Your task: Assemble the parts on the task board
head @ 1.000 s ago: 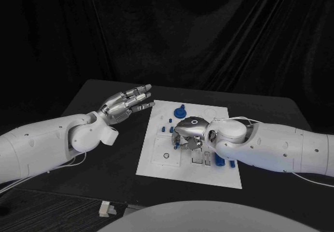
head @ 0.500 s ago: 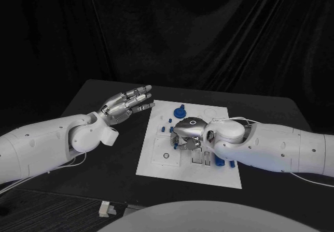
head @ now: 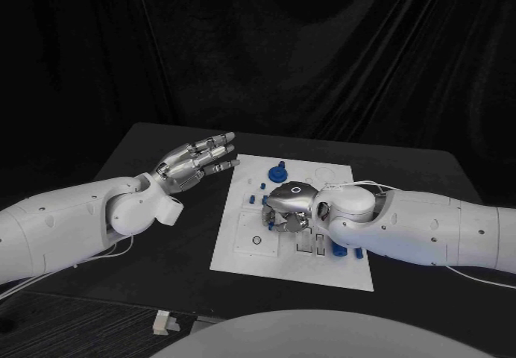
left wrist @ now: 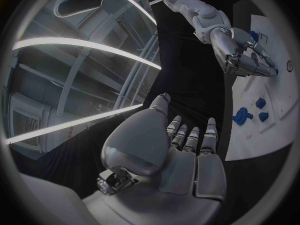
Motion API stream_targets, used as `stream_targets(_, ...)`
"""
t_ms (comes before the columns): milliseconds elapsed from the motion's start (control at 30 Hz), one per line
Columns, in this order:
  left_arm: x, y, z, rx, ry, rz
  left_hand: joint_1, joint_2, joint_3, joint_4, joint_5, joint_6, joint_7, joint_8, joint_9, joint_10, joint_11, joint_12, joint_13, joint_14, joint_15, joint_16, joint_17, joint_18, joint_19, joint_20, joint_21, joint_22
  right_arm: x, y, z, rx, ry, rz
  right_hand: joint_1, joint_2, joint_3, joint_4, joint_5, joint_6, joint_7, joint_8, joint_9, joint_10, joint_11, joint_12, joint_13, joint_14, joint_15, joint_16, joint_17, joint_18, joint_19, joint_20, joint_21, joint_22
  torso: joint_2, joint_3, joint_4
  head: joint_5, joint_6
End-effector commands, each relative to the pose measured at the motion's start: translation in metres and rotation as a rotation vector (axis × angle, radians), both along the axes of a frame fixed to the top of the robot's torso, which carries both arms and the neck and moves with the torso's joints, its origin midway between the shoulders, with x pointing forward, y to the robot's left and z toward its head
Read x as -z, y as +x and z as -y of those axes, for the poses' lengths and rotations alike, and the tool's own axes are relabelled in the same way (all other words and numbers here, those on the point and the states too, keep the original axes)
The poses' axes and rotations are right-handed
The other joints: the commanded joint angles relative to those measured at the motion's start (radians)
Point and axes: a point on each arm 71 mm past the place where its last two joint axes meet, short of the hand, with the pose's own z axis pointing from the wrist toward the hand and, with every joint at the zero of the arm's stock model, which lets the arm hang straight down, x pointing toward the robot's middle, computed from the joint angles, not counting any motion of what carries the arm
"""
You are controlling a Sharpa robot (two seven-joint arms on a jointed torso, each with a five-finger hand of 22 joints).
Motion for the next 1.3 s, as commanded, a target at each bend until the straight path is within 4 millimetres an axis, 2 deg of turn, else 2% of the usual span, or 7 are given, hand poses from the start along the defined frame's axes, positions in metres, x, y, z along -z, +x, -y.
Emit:
stream_targets(33,-0.001,-0.001,0.002,0.010,-0.019,-0.003,-0.010,0.002,0.003,-0.005,0.005,0.007,-0.002,0.007,0.001,-0.002,0.004,0.006,0.001,-0.002,-0.003,-0.003,-0.001,0.010,0.001,-0.008,-0.003,0.004,0.004,0.000,0.001,0.017,-0.034,-0.012,0.000,-0.007,-0.001,-0.008,0.003,-0.012,0.002,-0.011,-0.003,-0.016,0.009,-0.007,0.000,-0.009,0.002,-0.005,-0.005,0.013,-0.009,0.002,-0.009,0.037,0.000,0.0003,0.0002,0.000,0.000)
stream_targets(433,0.000,-0.001,0.003,0.014,-0.019,-0.006,-0.012,0.002,0.004,-0.005,0.005,0.011,-0.001,0.008,0.002,-0.002,0.005,0.006,0.001,-0.002,-0.003,-0.003,-0.001,0.010,0.004,-0.008,-0.001,0.008,0.007,-0.001,0.003,0.025,-0.062,-0.032,-0.033,-0.023,-0.004,-0.010,-0.040,-0.083,0.004,-0.065,-0.018,-0.112,0.033,-0.032,-0.003,-0.067,0.022,-0.052,-0.057,0.016,-0.058,0.018,-0.068,0.024,0.000,0.0001,0.0002,-0.001,0.000)
stream_targets(867,0.001,0.000,0.002,0.016,-0.017,-0.008,-0.013,0.002,0.004,-0.005,0.003,0.014,-0.001,0.010,0.002,-0.003,0.005,0.006,0.001,-0.003,-0.003,-0.003,-0.001,0.010,0.004,-0.008,-0.001,0.006,0.004,0.000,0.010,0.030,-0.032,-0.010,-0.070,-0.017,-0.104,-0.012,-0.131,-0.259,-0.073,-0.118,-0.035,-0.456,0.060,0.026,0.049,-0.175,0.036,-0.045,-0.084,0.022,-0.120,0.043,-0.133,0.015,0.000,0.0008,-0.0006,-0.010,0.000)
stream_targets(900,0.001,0.000,0.003,0.016,-0.017,-0.008,-0.013,0.002,0.004,-0.005,0.003,0.014,-0.001,0.010,0.002,-0.003,0.005,0.006,0.001,-0.003,-0.003,-0.003,-0.001,0.010,0.004,-0.008,-0.001,0.006,0.003,0.000,0.012,0.032,-0.019,0.000,-0.063,-0.018,-0.125,0.002,-0.137,-0.294,-0.099,-0.118,-0.045,-0.512,0.060,0.043,0.055,-0.185,0.036,-0.038,-0.089,0.021,-0.123,0.047,-0.143,0.014,0.000,0.0007,-0.0009,-0.012,0.000)
stream_targets(1000,0.001,0.000,0.002,0.016,-0.016,-0.008,-0.013,0.002,0.004,-0.005,0.003,0.014,-0.001,0.010,0.002,-0.003,0.005,0.006,0.001,-0.003,-0.003,-0.003,-0.001,0.010,0.004,-0.008,-0.001,0.006,-0.002,0.001,0.019,0.039,0.019,0.032,-0.042,-0.026,-0.150,0.036,-0.139,-0.321,-0.109,-0.116,-0.058,-0.562,0.060,0.083,0.065,-0.189,0.038,-0.028,-0.098,0.023,-0.119,0.048,-0.154,0.015,0.000,0.0006,-0.0013,-0.013,0.000)
stream_targets(1067,0.001,0.000,0.002,0.014,-0.015,-0.008,-0.013,0.002,0.004,-0.005,0.003,0.014,-0.001,0.010,0.002,-0.003,0.005,0.006,0.001,-0.003,-0.003,-0.003,-0.001,0.010,0.004,-0.008,-0.001,0.006,-0.008,0.002,0.025,0.045,0.049,0.064,-0.036,-0.025,-0.153,0.048,-0.138,-0.317,-0.108,-0.113,-0.060,-0.571,0.060,0.098,0.068,-0.190,0.039,-0.025,-0.101,0.023,-0.118,0.048,-0.157,0.015,-0.001,0.0004,-0.0011,-0.013,0.000)
stream_targets(1300,0.001,0.000,0.000,0.006,-0.009,-0.009,-0.017,0.001,0.004,-0.005,0.003,0.019,-0.001,0.012,0.003,-0.003,0.004,0.007,0.001,-0.003,-0.004,-0.003,-0.001,0.010,0.004,-0.008,-0.001,0.003,-0.051,0.013,0.052,0.106,0.094,0.142,-0.031,-0.011,-0.167,0.092,-0.143,-0.239,-0.052,-0.079,-0.060,-0.535,0.059,0.199,0.083,-0.160,0.033,-0.001,-0.123,0.025,-0.081,0.043,-0.164,0.018,-0.001,-0.0002,-0.0008,-0.013,0.000)
